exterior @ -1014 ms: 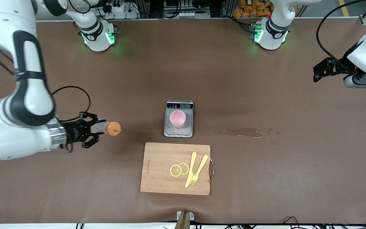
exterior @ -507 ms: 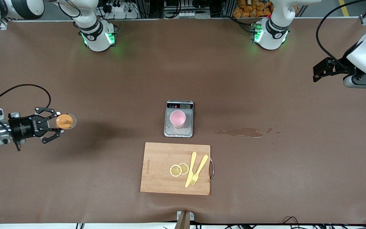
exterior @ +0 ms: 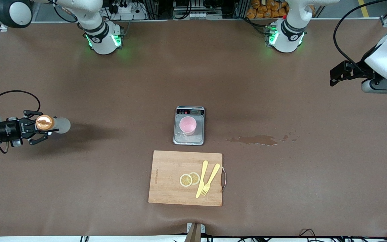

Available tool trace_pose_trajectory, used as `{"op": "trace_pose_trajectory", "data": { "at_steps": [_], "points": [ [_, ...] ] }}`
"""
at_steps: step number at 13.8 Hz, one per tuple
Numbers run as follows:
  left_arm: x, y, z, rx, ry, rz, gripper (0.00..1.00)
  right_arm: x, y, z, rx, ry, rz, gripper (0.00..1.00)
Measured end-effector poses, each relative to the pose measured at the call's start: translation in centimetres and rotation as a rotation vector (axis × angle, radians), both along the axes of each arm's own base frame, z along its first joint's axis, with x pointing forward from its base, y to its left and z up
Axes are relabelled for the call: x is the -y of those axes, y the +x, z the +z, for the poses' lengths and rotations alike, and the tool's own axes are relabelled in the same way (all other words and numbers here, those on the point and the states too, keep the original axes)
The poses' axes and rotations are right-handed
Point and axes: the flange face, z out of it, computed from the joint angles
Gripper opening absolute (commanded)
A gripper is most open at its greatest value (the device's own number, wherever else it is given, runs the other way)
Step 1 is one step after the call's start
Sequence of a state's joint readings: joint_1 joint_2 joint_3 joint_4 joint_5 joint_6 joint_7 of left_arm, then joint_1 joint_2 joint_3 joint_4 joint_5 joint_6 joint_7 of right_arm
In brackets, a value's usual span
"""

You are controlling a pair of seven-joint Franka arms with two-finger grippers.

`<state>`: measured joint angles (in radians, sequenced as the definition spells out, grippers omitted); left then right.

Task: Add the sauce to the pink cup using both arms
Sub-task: 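Lower the bottle upright onto the table with the right gripper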

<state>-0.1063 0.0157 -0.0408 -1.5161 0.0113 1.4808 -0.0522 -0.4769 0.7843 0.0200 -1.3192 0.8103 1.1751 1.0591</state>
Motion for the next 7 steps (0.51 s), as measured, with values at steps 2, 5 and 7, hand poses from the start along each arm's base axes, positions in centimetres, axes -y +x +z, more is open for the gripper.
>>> {"op": "trace_pose_trajectory", "data": {
  "at_steps": [2,5,7],
  "points": [
    [0.0,-0.1,-0.3,-0.011,0.002,-0.001,1.0,1.8,-1.0,-2.5,0.024,0.042,-0.009,0.49],
    [0.0,-0.1,-0.3,-0.014,0.002,-0.001,1.0,3.9,-2.6,-6.8,0.066,0.106,-0.02,0.49],
    [0.1,-0.1,-0.3,-0.015,0.002,-0.001,1.0,4.4,-3.4,-9.2,0.09,0.143,-0.019,0.49]
  ]
}}
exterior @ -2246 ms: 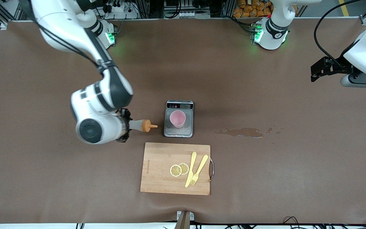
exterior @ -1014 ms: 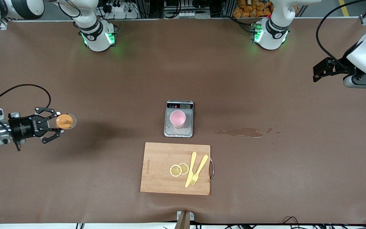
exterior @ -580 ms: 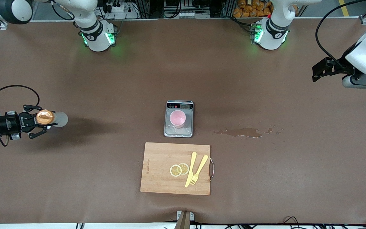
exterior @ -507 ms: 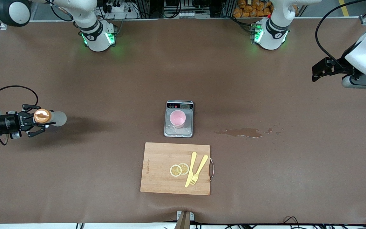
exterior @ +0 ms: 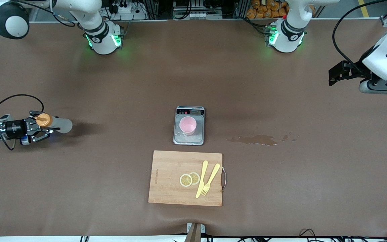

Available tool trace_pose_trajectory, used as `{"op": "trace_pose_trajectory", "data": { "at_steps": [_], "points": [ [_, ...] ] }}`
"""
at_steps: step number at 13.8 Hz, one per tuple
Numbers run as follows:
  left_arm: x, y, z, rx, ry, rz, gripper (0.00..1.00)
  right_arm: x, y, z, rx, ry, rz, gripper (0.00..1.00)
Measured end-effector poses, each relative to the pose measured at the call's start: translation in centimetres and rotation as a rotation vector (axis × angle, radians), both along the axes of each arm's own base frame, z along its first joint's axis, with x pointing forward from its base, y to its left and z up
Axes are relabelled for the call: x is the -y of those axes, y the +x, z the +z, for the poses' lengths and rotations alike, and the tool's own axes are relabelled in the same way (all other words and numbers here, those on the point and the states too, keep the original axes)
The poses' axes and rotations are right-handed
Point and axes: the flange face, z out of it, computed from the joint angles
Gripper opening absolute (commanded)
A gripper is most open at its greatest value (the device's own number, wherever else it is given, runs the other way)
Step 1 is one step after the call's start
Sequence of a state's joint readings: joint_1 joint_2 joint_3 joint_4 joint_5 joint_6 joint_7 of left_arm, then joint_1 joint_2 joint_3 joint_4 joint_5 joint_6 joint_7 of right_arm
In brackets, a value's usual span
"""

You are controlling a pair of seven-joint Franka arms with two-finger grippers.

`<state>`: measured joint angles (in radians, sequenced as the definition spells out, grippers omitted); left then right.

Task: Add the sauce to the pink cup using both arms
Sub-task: 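Lower the bottle upright onto the table with the right gripper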

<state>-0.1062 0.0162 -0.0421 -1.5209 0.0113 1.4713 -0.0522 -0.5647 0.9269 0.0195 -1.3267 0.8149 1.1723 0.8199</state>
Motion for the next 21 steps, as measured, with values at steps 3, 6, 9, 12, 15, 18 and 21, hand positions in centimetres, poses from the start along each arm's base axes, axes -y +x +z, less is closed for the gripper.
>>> {"op": "trace_pose_trajectory", "data": {
  "at_steps": [3,6,9,12,15,18,21],
  "points": [
    [0.0,0.0,0.0,0.0,0.0,0.0,1.0,0.2,-0.7,-2.4,0.005,0.027,-0.002,0.49],
    [0.0,0.0,0.0,0.0,0.0,0.0,1.0,0.4,-1.2,-4.1,-0.012,0.034,-0.012,0.49],
    [0.0,0.0,0.0,0.0,0.0,0.0,1.0,0.8,-1.6,-5.2,-0.019,0.029,-0.025,0.5],
    [0.0,0.0,0.0,0.0,0.0,0.0,1.0,1.0,-1.9,-6.2,-0.014,0.031,-0.026,0.53],
    [0.0,0.0,0.0,0.0,0.0,0.001,1.0,1.1,-2.2,-7.2,-0.013,0.016,-0.02,0.53],
    [-0.1,0.0,0.0,0.0,0.0,0.002,1.0,1.1,-2.3,-7.6,-0.001,0.012,-0.013,0.72],
    [-0.1,0.0,0.0,0.001,0.0,0.002,1.0,1.1,-2.4,-7.9,0.003,0.013,-0.013,1.0]
  ]
}}
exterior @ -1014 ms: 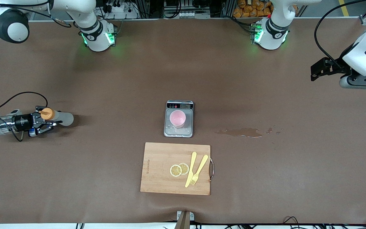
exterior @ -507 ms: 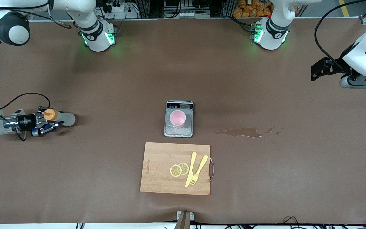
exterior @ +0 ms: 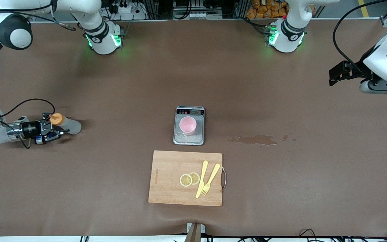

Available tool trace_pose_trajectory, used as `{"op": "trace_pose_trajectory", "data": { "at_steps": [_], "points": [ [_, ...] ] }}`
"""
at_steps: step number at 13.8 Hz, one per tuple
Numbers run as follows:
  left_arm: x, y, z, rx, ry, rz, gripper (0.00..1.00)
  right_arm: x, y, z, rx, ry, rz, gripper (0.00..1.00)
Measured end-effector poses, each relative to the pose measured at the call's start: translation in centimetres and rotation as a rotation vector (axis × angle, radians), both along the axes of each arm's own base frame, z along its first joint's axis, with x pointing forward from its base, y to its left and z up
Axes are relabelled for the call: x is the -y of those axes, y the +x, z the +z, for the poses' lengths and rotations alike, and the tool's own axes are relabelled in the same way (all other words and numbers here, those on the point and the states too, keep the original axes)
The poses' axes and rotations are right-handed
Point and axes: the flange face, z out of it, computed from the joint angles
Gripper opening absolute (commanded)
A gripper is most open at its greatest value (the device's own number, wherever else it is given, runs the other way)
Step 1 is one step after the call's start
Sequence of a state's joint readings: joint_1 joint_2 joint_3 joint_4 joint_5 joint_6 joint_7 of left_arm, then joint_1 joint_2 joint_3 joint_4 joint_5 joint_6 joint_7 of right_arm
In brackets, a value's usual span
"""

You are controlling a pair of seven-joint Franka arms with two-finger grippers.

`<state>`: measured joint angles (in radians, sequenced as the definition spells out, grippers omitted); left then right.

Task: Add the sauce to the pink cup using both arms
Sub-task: 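Lower the bottle upright onto the table with the right gripper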

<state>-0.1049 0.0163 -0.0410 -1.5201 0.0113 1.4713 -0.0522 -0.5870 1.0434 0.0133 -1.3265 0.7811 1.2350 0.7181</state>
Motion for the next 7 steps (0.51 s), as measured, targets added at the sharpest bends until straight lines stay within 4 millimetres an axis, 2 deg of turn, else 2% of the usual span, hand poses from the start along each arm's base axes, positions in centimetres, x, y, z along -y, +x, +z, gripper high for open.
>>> {"op": "trace_pose_trajectory", "data": {
  "at_steps": [5,7],
  "points": [
    [-0.1,0.0,0.1,0.002,0.0,0.001,1.0,0.1,0.5,0.6,0.015,-0.005,0.003,1.0],
    [-0.1,0.0,0.1,0.002,0.0,0.001,1.0,0.5,1.2,2.0,0.014,-0.033,0.01,1.0]
  ]
}}
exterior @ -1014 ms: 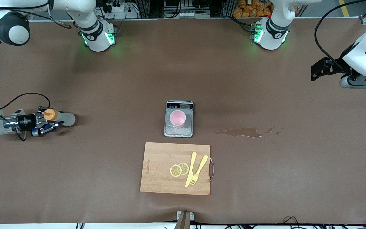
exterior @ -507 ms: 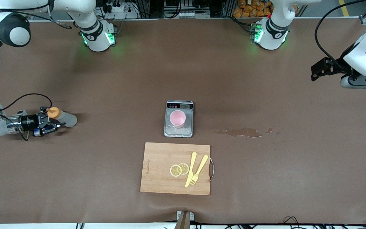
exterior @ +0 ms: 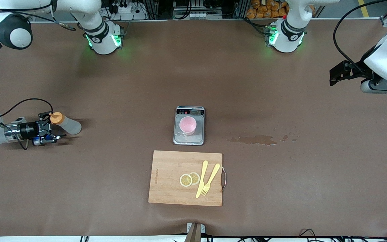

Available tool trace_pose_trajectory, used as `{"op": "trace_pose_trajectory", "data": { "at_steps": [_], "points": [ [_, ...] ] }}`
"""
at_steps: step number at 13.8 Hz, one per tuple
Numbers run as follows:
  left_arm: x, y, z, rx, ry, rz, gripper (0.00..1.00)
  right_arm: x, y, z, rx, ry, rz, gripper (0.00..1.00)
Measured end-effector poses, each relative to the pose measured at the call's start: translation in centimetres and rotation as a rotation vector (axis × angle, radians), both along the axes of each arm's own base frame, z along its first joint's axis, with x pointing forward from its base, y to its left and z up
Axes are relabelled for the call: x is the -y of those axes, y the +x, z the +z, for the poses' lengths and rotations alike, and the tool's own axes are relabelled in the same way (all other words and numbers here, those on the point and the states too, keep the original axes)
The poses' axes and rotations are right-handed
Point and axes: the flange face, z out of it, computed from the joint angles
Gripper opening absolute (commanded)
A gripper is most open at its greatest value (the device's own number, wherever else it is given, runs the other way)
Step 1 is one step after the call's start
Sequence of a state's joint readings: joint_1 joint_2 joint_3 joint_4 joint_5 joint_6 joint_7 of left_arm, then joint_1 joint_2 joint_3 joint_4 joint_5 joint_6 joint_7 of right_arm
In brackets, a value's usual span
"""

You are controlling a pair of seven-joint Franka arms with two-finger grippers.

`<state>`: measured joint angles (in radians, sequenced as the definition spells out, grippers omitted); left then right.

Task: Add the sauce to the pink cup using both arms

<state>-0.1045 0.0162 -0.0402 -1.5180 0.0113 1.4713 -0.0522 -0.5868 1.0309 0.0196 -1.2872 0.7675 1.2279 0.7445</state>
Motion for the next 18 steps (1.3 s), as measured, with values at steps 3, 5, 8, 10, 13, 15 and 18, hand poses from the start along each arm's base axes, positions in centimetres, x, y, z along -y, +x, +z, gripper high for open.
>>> {"op": "trace_pose_trajectory", "data": {
  "at_steps": [3,5,8,10,13,15,18],
  "points": [
    [-0.1,0.0,0.0,0.0,0.0,0.002,1.0,1.1,1.5,3.7,0.003,-0.053,0.025,1.0],
    [-0.2,0.0,0.0,0.0,0.0,0.004,1.0,1.8,1.7,5.8,0.004,-0.091,0.061,1.0],
    [-0.2,0.0,0.0,0.0,0.0,0.004,1.0,2.9,1.5,8.5,-0.001,-0.135,0.124,1.0],
    [-0.2,0.0,0.0,0.001,0.0,0.003,1.0,3.7,1.7,11.9,0.013,-0.182,0.168,1.0],
    [-0.2,0.0,0.1,0.002,0.0,0.003,1.0,3.3,2.8,19.4,0.074,-0.305,0.234,1.0],
    [-0.2,0.0,0.1,0.003,0.0,0.004,1.0,0.7,3.8,24.8,0.117,-0.375,0.293,1.0],
    [-0.3,0.0,0.2,0.004,0.0,0.005,1.0,-5.2,4.9,31.6,0.177,-0.474,0.401,1.0]
  ]
}}
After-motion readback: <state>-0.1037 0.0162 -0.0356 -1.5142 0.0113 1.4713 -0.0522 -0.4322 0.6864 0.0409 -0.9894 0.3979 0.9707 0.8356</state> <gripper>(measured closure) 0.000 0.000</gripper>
